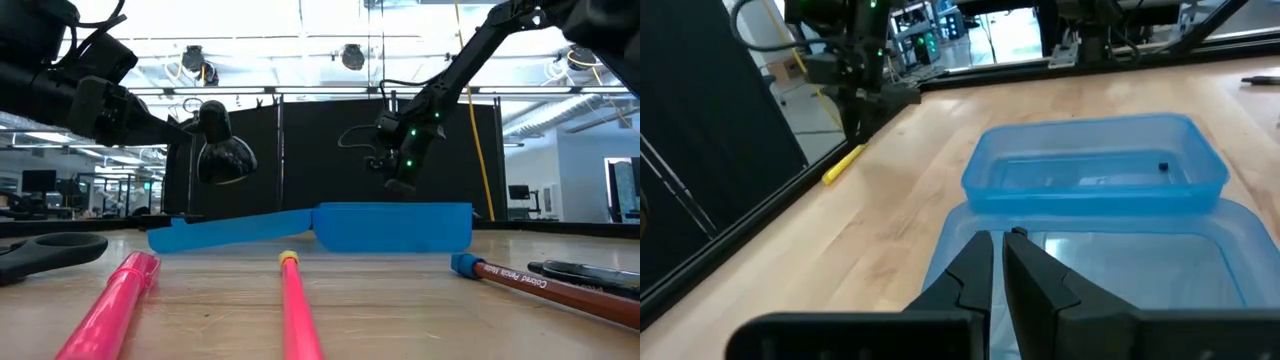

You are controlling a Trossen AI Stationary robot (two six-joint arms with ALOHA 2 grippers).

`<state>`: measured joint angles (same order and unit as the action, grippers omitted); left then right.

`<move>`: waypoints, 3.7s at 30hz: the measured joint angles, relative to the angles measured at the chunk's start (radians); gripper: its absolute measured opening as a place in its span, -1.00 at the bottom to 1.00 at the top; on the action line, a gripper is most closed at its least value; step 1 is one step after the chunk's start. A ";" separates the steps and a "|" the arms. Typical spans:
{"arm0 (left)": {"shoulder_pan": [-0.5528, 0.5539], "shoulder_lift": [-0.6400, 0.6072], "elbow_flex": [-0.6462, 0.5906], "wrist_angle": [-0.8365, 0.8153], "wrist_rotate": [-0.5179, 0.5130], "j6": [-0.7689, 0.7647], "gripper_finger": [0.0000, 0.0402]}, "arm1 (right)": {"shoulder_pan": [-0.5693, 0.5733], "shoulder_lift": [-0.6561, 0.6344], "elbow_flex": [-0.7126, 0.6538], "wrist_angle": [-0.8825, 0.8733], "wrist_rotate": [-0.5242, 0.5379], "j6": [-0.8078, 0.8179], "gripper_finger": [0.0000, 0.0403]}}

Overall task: Pick & place school supplies into a supply box
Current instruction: Put the yellow pen into the blue supply box

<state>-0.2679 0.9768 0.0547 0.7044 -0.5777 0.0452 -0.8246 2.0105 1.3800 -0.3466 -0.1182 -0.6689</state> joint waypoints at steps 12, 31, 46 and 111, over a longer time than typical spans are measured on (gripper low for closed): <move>0.000 0.000 0.000 -0.007 -0.001 0.003 -0.84 | -0.018 0.059 0.002 0.026 0.051 -0.031 -0.45; 0.000 0.000 0.000 -0.006 -0.002 -0.006 -0.84 | -0.016 0.064 0.002 -0.223 -0.097 -0.005 -0.74; 0.000 0.000 0.000 -0.006 0.000 -0.016 -0.84 | 0.029 0.064 0.001 -0.278 -0.092 0.066 -0.84; -0.001 0.000 0.000 -0.028 0.002 -0.188 -0.84 | 0.575 -0.335 -0.002 -0.117 0.117 0.969 -0.90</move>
<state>-0.2687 0.9768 0.0547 0.6769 -0.5761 -0.1427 -0.2491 1.6760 1.3781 -0.4640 -0.0008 0.3005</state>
